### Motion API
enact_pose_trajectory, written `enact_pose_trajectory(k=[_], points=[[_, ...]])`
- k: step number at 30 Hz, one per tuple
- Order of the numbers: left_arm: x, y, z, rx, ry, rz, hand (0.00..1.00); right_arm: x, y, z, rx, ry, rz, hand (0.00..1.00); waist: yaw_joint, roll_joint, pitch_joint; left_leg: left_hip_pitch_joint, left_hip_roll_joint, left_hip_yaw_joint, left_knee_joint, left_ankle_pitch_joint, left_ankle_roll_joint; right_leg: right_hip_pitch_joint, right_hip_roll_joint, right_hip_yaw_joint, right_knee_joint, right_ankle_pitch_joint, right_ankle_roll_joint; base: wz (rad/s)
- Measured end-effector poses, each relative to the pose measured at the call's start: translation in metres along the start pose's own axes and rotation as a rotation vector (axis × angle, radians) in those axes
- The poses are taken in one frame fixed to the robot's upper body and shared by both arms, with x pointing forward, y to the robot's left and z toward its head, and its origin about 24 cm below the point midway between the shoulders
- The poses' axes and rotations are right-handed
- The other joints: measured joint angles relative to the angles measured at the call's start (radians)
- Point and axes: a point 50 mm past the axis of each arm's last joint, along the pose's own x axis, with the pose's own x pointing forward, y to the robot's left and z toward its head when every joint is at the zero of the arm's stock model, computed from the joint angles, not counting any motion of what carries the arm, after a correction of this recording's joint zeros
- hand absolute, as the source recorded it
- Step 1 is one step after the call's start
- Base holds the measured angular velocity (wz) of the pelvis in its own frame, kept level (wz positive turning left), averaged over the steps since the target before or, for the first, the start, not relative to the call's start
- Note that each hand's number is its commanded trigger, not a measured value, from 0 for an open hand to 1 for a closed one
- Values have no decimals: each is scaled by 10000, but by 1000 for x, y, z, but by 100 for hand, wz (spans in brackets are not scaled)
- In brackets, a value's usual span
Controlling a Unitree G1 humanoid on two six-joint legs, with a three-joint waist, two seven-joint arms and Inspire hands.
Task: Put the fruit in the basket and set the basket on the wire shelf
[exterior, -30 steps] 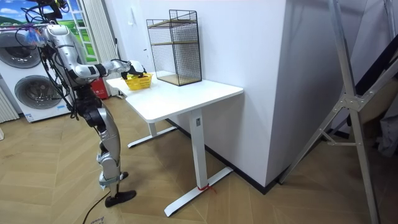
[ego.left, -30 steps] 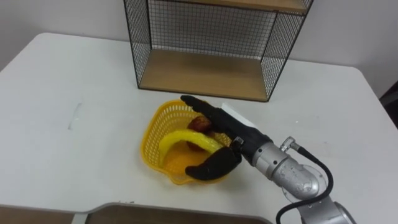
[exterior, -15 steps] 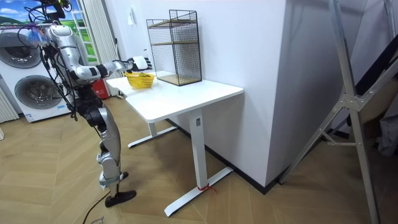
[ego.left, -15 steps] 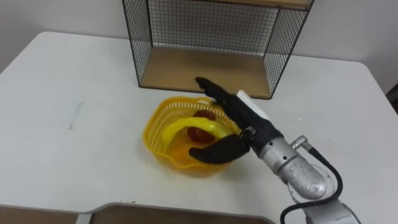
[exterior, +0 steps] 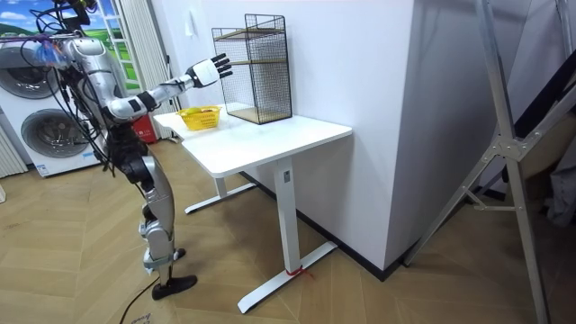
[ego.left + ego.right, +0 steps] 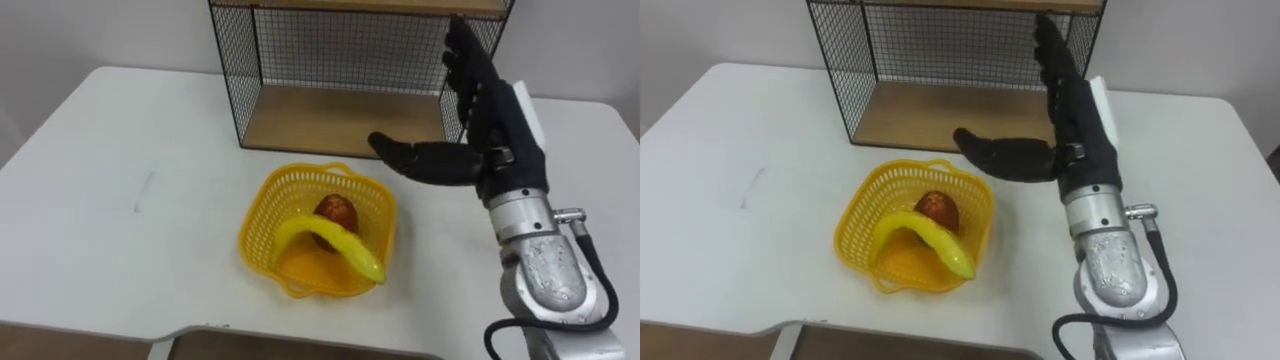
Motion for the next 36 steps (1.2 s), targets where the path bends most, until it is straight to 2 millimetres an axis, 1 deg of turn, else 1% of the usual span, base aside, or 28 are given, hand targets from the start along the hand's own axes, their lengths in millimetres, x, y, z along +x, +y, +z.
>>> enact_pose_trajectory(k=[1, 2, 4, 5, 7, 8, 10, 14, 15, 16, 17, 18, 20, 23, 25, 26, 27, 29, 30, 31, 32, 34, 36], points=[[0, 1, 9, -454, -211, 457, 0, -4, -3, -3, -12, 155, -200, 0, 14, 7, -6, 6, -10, 0, 3, 6, 8, 4, -10, 17, 7, -1, 2, 0], [0, 2, 13, -681, -316, 657, 0, -6, -4, -5, 12, 251, -289, 0, 48, 9, -13, 12, -15, 4, 3, 8, 12, 7, -15, 21, 15, -3, 5, 0], [-3, 3, 39, -1949, -867, 1127, 0, -13, -13, -11, -57, 578, -836, 0, 81, 19, -16, 32, -18, 7, 10, 8, 13, -31, -18, 0, 3, -5, 8, 0], [-4, 3, 46, -2239, -1066, 1183, 0, -14, -14, -12, -73, 641, -986, 0, 107, 24, -17, 31, -17, 10, 15, 8, 13, -35, -17, 8, 0, -4, 8, 0], [-12, 3, 72, -3309, -1902, 1224, 0, -21, -21, -17, -112, 928, -1393, 0, 165, 69, -47, 9, -19, 18, 14, 8, 13, -54, -16, 48, -6, -5, 9, 0], [-13, 4, 77, -3488, -2154, 1221, 0, -23, -22, -18, -117, 1012, -1455, 0, 192, 79, -50, 8, -17, 33, 7, 8, 13, -56, -14, 50, -10, -7, 11, 0], [-23, 3, 99, -4203, -2992, 1148, 0, -28, -25, -23, -43, 1291, -1632, 0, 115, 145, -46, 21, -17, 33, -10, 8, 13, -48, -8, 26, -18, -9, 14, 0], [-43, 2, 132, -5674, -4155, 364, 0, -29, -25, -23, 239, 1174, -1633, 0, -70, 206, -7, 13, -32, 2, -29, 9, 14, 60, -3, -19, -103, -10, 15, 1], [-46, 2, 136, -5856, -4280, 188, 0, -29, -25, -22, 306, 1130, -1640, 0, -82, 199, -2, 10, -30, 1, -33, 9, 13, 52, 1, -12, -104, -10, 15, 0], [-53, 0, 145, -6210, -4548, -261, 0, -29, -25, -22, 431, 1040, -1649, 0, -150, 160, 27, 7, -27, 42, -42, 9, 13, 37, 2, -17, -105, -12, 19, 0], [-61, -4, 149, -6450, -4744, -843, 0, -30, -25, -22, 698, 986, -1668, 0, -195, 170, 108, 14, -27, 40, -40, 8, 13, 57, 1, -30, -119, -13, 20, 0], [-65, -7, 150, -6477, -4813, -1146, 0, -30, -25, -24, 890, 1027, -1645, 0, -208, 153, 120, 18, -29, 31, -32, 8, 13, 58, 0, -33, -119, -13, 20, 0], [-80, -21, 150, -6200, -5031, -2483, 0, -35, -21, -34, 1399, 1477, -1565, 0, -282, 118, 147, 4, -31, -1, -23, 8, 14, 44, -4, -63, -120, -15, 22, 0], [-94, -34, 149, -5873, -5289, -3867, 0, -40, -18, -46, 1581, 1958, -1344, 0, -398, 132, 158, -19, -27, -5, -16, 5, 13, 33, -1, -84, -121, -14, 22, 1], [-110, -45, 149, -5574, -5603, -5355, 0, -45, -14, -59, 1833, 2456, -1168, 0, -587, 128, 159, -40, -20, 2, -22, 3, 12, 24, -2, -131, -112, -15, 23, 4], [-117, -50, 147, -5375, -5736, -6064, 0, -46, -13, -63, 2086, 2624, -1107, 0, -609, 141, 164, -49, -19, 18, -23, 3, 12, 6, -2, -124, -108, -15, 23, 0], [-121, -52, 147, -5288, -5798, -6405, 0, -47, -13, -64, 2166, 2688, -1062, 0, -633, 142, 163, -56, -16, 32, -24, 3, 12, -12, 0, -111, -104, -15, 22, -7], [-135, -61, 147, -5040, -6034, -7693, 0, -48, -13, -67, 2532, 2783, -997, 0, -655, 119, 176, -50, -3, 108, -28, 3, 12, -40, 3, -67, -96, -14, 22, -9], [-139, -63, 146, -4983, -6095, -8001, 0, -48, -13, -68, 2610, 2773, -991, 0, -656, 107, 177, -39, 0, 127, -29, 4, 12, -37, 3, -59, -90, -14, 22, -9], [-145, -66, 146, -4893, -6238, -8586, 0, -50, -12, -71, 2917, 2803, -969, 0, -655, 67, 189, -26, 6, 165, -28, 4, 12, -48, 8, -3, -74, -14, 22, -8], [-151, -69, 146, -4801, -6356, -9123, 0, -50, -12, -73, 3316, 2863, -921, 0, -695, 23, 217, -32, 1, 175, -22, 4, 13, -63, 13, 36, -71, -14, 22, -6], [-157, -73, 146, -4795, -6273, -9932, 0, -52, -8, -76, 3814, 2999, -714, 0, -832, -54, 264, -35, -2, 189, -19, 4, 13, -71, 17, 76, -73, -14, 21, -2], [-164, -77, 142, -4652, -6125, -10726, 0, -55, -3, -81, 4288, 3265, -414, 0, -887, -83, 260, -12, -2, 225, -26, 3, 14, -72, 16, 123, -71, -13, 20, -8]])
